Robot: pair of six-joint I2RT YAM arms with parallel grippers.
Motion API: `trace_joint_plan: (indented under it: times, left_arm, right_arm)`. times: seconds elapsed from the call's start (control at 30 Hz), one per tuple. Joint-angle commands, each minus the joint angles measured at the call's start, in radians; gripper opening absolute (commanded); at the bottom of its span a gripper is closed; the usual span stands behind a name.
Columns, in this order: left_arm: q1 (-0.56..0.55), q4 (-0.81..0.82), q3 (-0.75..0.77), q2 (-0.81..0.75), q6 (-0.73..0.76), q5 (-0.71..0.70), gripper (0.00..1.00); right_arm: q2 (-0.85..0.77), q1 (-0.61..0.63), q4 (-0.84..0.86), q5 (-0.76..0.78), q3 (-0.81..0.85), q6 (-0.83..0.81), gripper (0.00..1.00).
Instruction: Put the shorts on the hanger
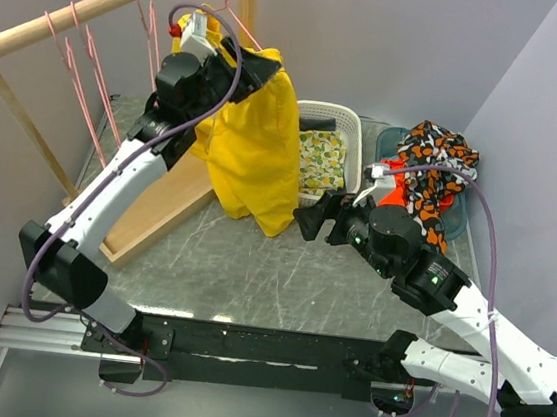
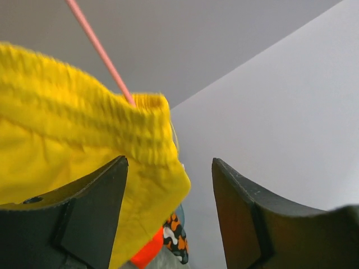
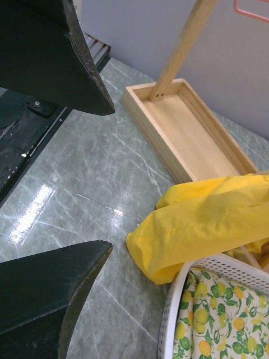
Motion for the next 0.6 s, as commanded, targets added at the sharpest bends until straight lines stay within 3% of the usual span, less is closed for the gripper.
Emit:
trace_joint_plan:
  times: [0.0,0.13,0.33,0.57]
  left_arm:
    - [-0.009,0.005,-0.089,-0.091,0.052,-0.048,0.67]
    - [-0.011,0.01,-0.176,-0.141,0.056,-0.082,0.72]
    - [-0.012,-0.036,-0.17,-0.168,0.111,-0.131,0.73]
    - [-0.198,-0.187,-0.133,-0.184,0.291,-0.277,0.73]
  right_arm:
    - [-0.01,0.005,0.031,0.015,-0.015,-0.002,1.0]
    - [-0.015,0.008,0.045,0.003,-0.037,0.004,1.0]
    - [-0.012,0.005,0.046,0.004,-0.055,0.008,1.0]
    - [-0.042,0.006,0.02,0.105,-0.091,0.019,1.0]
